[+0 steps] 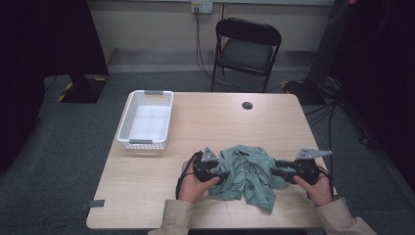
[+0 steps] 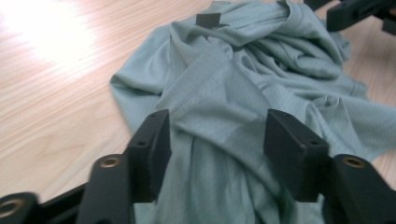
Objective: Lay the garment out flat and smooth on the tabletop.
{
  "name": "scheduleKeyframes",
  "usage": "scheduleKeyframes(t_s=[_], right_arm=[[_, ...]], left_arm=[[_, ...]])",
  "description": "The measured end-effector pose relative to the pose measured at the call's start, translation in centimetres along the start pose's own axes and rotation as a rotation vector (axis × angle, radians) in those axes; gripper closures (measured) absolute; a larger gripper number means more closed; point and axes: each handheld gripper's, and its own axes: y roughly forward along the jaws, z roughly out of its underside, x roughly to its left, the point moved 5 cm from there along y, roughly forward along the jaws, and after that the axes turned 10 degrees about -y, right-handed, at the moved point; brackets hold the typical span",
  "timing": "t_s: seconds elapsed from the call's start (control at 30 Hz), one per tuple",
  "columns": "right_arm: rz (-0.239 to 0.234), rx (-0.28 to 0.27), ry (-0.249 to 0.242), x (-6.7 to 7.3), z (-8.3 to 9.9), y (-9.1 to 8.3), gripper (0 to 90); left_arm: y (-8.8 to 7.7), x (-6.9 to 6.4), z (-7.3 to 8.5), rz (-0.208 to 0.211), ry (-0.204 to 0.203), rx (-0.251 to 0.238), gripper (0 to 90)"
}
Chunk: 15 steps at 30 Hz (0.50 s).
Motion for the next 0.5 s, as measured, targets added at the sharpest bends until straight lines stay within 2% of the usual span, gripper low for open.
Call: scheduleKeyframes(t_s=[0.07,0.1,0.13,0.17,0.2,0.3,0.37,0.43,0.5], right_arm=[[-0.012,0.014,0.014,0.0,0.0,0.4,56.8],[-0.013,0.025,0.020,0.0,0.1,0.6,57.3],[-0.021,0.021,0.024,0.0,0.2,0.7,60.6],[-0.028,0.021,0.024,0.1,0.2,0.8,65.6],[-0.030,0.018,0.018,0.2,0.2,0.8,71.0],[-0.036,0.002,-0.016,0.5,0.0,0.4,81.8],[-0.044,-0.020,-0.024,0.6,-0.3,0.0,84.4],[-0.033,-0.031,-0.053,0.8,-0.5,-0.7,85.3],[-0.041,-0.035,-0.074,1.0,-0.4,-1.5,85.8]], left_arm=[[0.4,-0.1,-0.1,0.007,-0.004,0.015,53.3],[0.7,-0.2,-0.1,0.001,0.002,0.026,55.6],[0.7,-0.3,-0.1,-0.008,0.015,0.028,58.9],[0.7,-0.4,-0.1,-0.006,0.022,0.036,68.3],[0.7,-0.6,-0.2,0.002,0.017,0.033,72.1],[0.3,-1.1,-0.5,-0.010,0.059,0.029,81.2],[-0.2,-1.7,-0.7,-0.006,0.089,0.031,83.6],[-0.6,-2.4,-0.8,0.005,0.116,0.028,85.2],[-1.0,-3.1,-0.8,0.013,0.143,0.036,86.1]])
